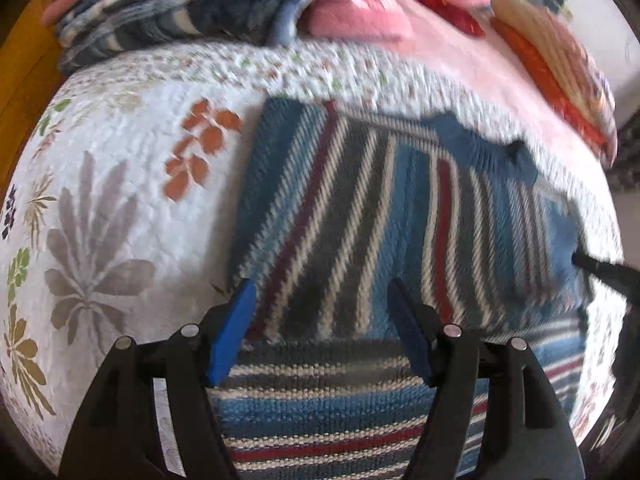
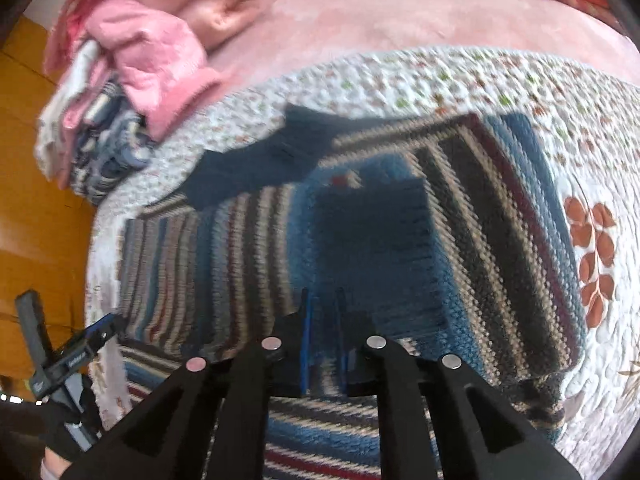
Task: Fold small clothes
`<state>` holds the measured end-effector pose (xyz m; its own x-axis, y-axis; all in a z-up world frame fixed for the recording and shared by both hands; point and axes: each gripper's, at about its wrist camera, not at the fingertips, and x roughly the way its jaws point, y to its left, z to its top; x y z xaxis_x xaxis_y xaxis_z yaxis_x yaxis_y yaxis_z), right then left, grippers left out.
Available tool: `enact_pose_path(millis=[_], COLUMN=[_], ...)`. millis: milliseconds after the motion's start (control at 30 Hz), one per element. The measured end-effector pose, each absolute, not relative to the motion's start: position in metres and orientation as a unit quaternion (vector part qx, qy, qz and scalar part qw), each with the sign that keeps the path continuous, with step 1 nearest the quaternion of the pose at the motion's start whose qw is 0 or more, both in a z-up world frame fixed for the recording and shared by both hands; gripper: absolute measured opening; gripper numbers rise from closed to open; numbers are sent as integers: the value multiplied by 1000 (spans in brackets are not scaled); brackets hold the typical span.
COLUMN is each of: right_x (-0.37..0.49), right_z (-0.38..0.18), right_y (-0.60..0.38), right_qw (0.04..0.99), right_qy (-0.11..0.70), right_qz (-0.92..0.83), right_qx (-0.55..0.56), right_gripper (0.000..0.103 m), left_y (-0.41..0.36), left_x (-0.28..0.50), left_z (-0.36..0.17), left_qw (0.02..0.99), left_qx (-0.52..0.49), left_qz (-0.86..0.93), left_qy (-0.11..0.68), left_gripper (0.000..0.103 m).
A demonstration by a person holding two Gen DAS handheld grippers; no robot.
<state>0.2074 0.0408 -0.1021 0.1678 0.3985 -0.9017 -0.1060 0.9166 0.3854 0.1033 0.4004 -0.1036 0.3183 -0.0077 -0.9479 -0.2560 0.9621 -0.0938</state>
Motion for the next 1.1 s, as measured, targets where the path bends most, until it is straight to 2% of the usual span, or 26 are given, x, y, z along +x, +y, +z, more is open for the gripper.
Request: enact_pose_path(millis=[267,433,467,600,733,767,967,1100], right_x=[191,190,189,167,119,106,22,-28], right_z=[-131,-129,-125,-84,-52,-48,-35,-48], right_y=[23,34,34,24,6,-2,-53,-76], right_qw=[750,762,760,767,768,764,757,752], right_qy=[627,624,626,603,599,603,611,633], right_qz=[150,138,135,167,193,195,187,151], right_qx=[148,108,111,142,121,120,136,107], right_gripper=[6,6,9,39,53,60,62,62], left_y=[399,404,405,408,404,403,392,389], left_x=[110,107,106,88,60,51,-25,-86], left_z=[-118,-115,-110,-69,-35,-32,-48,-59], left_qw=[794,794,796,812,816,813,770,755], left_qx=[-97,-124,-132,-180,-177,-185,-203,-203], left_qz=[73,76,79,73,80,81,83,100], left_qy=[595,590,585,551,544,547,599,616], left_gripper=[68,68,68,68,76,76,77,77])
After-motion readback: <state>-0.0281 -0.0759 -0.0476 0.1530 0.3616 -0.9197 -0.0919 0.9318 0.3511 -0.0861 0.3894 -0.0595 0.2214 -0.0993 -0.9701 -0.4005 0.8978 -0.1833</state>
